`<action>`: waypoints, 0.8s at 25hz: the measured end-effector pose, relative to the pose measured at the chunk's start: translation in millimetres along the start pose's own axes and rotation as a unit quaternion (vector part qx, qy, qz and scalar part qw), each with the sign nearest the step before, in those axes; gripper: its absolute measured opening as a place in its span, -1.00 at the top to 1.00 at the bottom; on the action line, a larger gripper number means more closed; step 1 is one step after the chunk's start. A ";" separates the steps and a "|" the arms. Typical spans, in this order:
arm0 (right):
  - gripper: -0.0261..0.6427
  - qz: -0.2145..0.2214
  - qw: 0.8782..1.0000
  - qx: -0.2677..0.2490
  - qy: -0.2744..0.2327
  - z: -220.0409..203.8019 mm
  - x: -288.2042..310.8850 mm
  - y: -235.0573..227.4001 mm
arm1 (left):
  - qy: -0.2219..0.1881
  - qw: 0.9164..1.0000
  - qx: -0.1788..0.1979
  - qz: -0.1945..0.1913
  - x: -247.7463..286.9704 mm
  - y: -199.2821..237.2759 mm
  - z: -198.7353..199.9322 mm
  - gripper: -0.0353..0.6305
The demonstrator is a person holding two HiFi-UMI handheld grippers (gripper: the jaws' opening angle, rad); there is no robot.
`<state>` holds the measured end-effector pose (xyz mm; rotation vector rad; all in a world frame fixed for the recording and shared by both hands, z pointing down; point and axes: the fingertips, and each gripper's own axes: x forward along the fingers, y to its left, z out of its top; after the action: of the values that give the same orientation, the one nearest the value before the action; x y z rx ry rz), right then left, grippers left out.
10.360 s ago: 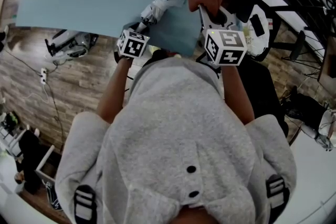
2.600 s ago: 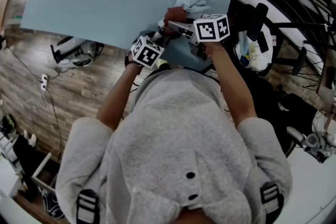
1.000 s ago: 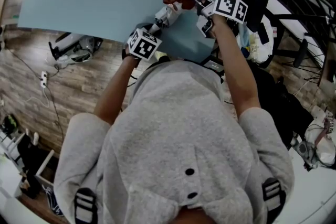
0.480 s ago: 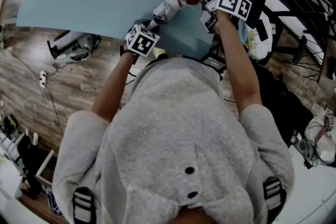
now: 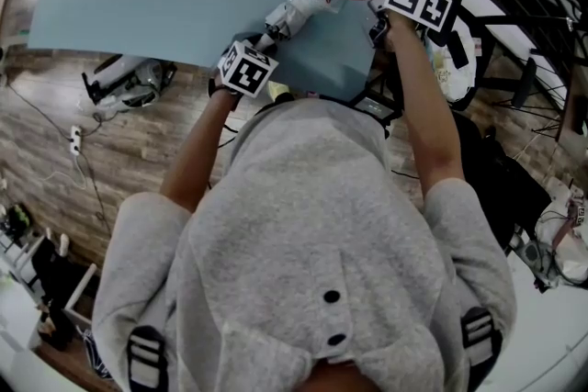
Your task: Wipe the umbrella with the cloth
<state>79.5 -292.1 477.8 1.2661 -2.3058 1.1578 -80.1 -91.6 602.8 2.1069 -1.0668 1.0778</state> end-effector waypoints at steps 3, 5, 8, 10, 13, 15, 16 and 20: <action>0.67 -0.004 1.000 -0.006 -0.015 13.6 -1.0 0.7 | 0.001 1.000 0.001 0.000 -0.9 1.1 -0.7 0.42; 0.67 -0.010 1.000 -0.016 -0.024 23.9 -0.3 2.0 | 0.002 1.000 -0.003 -0.003 0.0 -0.2 -2.1 0.42; 0.67 -0.016 0.998 -0.036 -0.044 44.1 1.4 9.2 | 0.001 1.000 -0.001 -0.001 -0.4 -0.3 -1.4 0.42; 0.67 -0.019 0.997 -0.053 -0.060 58.2 3.6 17.6 | 0.000 1.000 0.000 0.000 -0.2 -0.8 -0.7 0.42; 0.67 -0.017 0.994 -0.079 -0.079 73.7 9.1 36.1 | 0.001 1.000 -0.004 -0.002 2.0 -2.9 -2.7 0.42; 0.67 -0.008 0.992 -0.096 -0.083 76.2 15.4 53.6 | 0.003 1.000 -0.005 -0.001 1.0 -2.1 -4.2 0.42; 0.67 0.000 0.992 -0.102 -0.079 73.6 20.4 62.5 | 0.000 1.000 -0.004 -0.001 0.6 -1.4 -3.5 0.42; 0.67 0.021 0.990 -0.138 -0.012 32.5 48.8 85.7 | -0.002 1.000 0.001 0.000 -0.4 1.0 -0.1 0.42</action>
<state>-13.1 -319.5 439.8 1.1400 -2.4179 0.8023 -81.2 -91.9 602.6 2.1119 -1.0678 1.0750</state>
